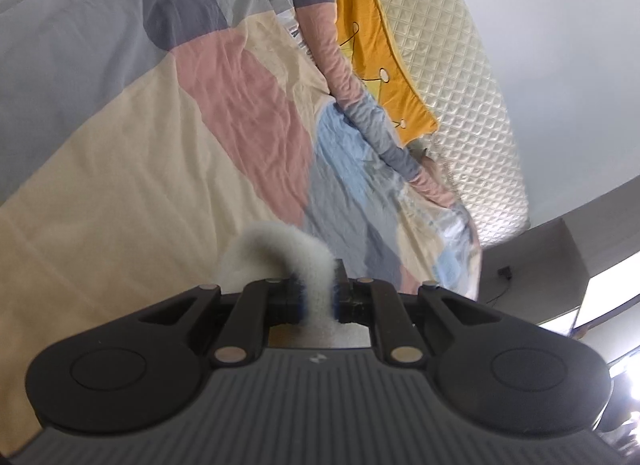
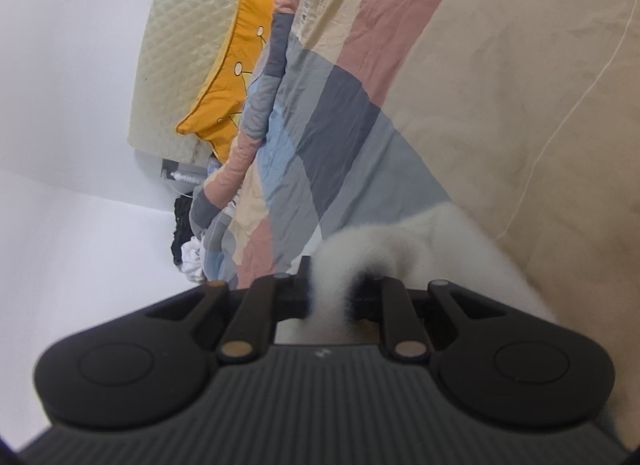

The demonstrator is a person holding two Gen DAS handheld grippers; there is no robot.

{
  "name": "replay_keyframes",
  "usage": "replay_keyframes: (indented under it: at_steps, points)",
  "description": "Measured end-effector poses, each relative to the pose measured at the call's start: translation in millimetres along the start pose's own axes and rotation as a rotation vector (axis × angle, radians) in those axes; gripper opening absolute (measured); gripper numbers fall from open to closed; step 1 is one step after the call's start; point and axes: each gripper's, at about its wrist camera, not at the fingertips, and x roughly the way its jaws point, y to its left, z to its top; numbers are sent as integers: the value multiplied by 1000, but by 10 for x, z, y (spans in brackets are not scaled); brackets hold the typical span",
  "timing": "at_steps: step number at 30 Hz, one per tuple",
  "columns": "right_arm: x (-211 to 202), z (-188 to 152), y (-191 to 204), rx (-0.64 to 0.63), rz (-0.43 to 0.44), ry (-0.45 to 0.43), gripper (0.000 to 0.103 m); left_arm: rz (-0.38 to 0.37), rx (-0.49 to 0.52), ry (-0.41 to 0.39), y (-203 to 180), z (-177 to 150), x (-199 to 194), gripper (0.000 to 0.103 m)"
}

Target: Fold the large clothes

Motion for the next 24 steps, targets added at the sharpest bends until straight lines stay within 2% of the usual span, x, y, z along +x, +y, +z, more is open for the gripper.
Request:
replay_keyframes:
  at_steps: [3, 8, 11, 12, 13, 14, 15, 16, 18, 21, 24]
  points:
    - [154, 63, -78, -9, -26, 18, 18, 51, 42, 17, 18, 10, 128, 14]
    - [223, 47, -206, 40, -27, 23, 18, 25, 41, 26, 42, 4, 124, 14]
    - [137, -22, -69, -26, -40, 11, 21, 26, 118, 32, -107, -31, 23, 25]
    - [102, -43, -17, -52, -40, 10, 25, 29, 144, 32, -183, -61, -43, 34]
    - [65, -66, 27, -72, -29, 12, 41, 25, 159, 27, -235, -84, -92, 45]
    - [23, -88, 65, -85, -6, 14, 55, 25, 170, 6, -294, -121, -182, 47]
    - [-31, -106, 104, -92, 27, 10, 81, 29, 184, -24, -349, -160, -285, 49]
    - [-99, -134, 145, -99, 55, -4, 88, 31, 205, -47, -408, -192, -383, 49]
    - [-234, -180, 240, -120, 74, -36, 88, 30, 245, -86, -512, -252, -605, 51]
    - [-402, -280, 364, -162, 58, -70, 88, 11, 290, -148, -628, -361, -960, 59]
    - [-480, -404, 452, -209, 73, -57, 87, -13, 330, -146, -713, -481, -1186, 60]
